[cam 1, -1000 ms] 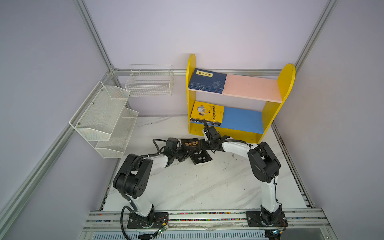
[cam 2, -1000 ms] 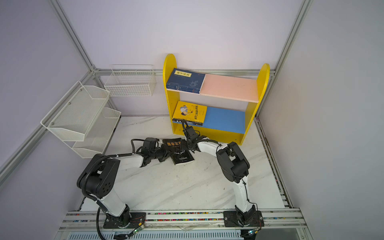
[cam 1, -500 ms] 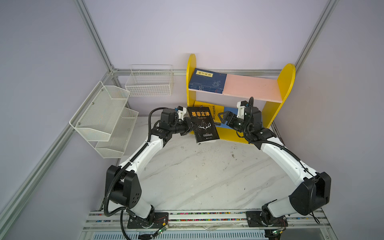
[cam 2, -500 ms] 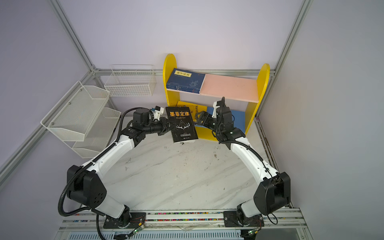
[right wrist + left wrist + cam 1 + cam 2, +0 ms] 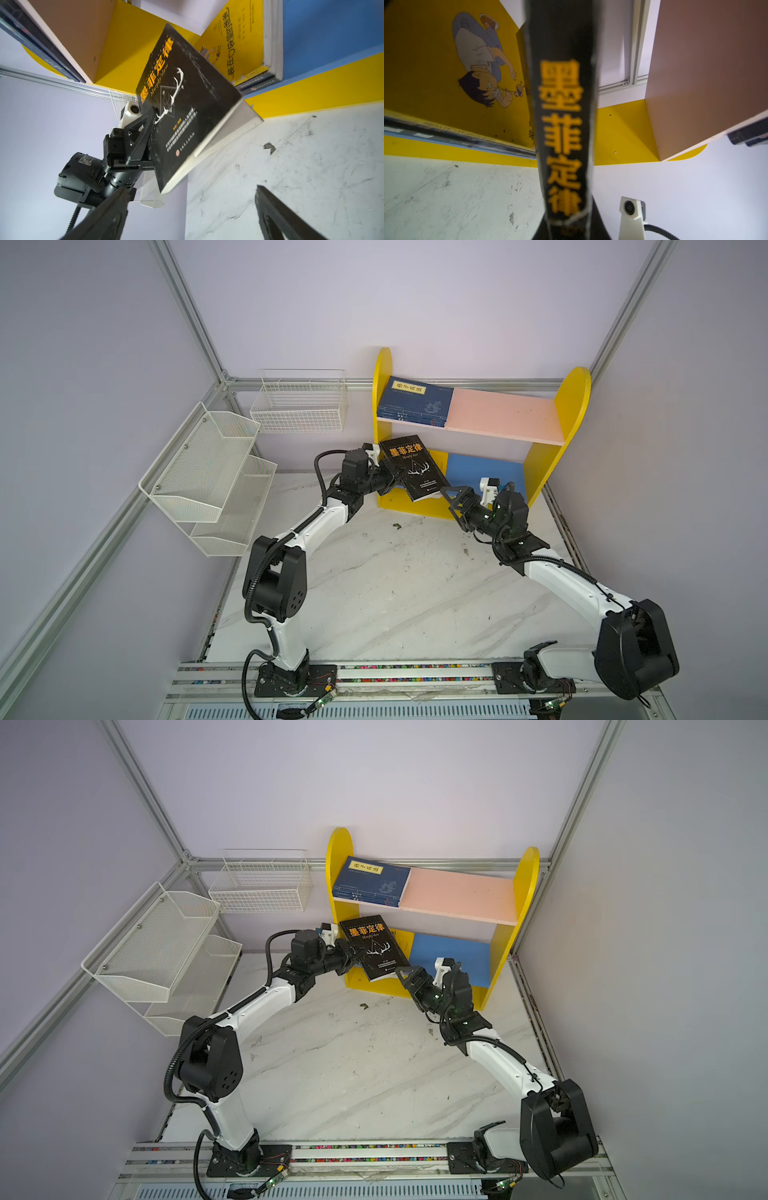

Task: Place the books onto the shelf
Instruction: 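Carry the black book into the lower shelf above the yellow book with both grippers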

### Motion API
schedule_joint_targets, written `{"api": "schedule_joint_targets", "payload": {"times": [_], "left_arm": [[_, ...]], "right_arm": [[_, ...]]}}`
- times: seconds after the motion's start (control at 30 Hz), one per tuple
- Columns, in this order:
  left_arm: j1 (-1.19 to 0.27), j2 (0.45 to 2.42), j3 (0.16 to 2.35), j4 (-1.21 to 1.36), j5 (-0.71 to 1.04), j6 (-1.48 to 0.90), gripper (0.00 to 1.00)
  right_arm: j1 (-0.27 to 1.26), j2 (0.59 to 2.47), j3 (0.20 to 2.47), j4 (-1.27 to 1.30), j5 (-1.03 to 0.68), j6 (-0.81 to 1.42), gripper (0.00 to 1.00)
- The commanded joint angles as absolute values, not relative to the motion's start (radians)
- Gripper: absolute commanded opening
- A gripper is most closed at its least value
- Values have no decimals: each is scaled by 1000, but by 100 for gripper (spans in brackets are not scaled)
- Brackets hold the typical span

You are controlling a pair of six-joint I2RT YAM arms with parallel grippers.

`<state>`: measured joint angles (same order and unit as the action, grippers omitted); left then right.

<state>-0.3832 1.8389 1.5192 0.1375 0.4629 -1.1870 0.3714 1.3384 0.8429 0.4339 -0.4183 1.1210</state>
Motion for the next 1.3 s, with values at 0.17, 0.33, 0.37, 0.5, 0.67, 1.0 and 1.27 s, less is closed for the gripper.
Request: {"api": "schedule_joint_targets", "payload": {"times": [0.17,0.33,0.37,0.5,0.67,1.0,1.27], "left_arm": [[-425,1828,1650,371,327,-1259,0],[-435,1833,1644,402,297,-1284,0],[-437,1833,1645,404,295,-1283,0],[-443,1822,1624,425,265,-1285,0],[-443,1810,1601,430,245,-1288,0],[-428,1782,1541,405,283,-1261,57],[-396,1817,1570,383,329,-1259,70]], "right_arm": [[387,1477,859,874,-485,1332,97],[402,1591,953,958,-484,1353,94],[403,1610,968,982,-483,1358,93],[408,1671,1016,1008,-456,1374,78],[408,1678,1022,976,-415,1357,47],[366,1727,1122,878,-502,1308,16],[294,1736,1182,818,-720,1298,16]]}}
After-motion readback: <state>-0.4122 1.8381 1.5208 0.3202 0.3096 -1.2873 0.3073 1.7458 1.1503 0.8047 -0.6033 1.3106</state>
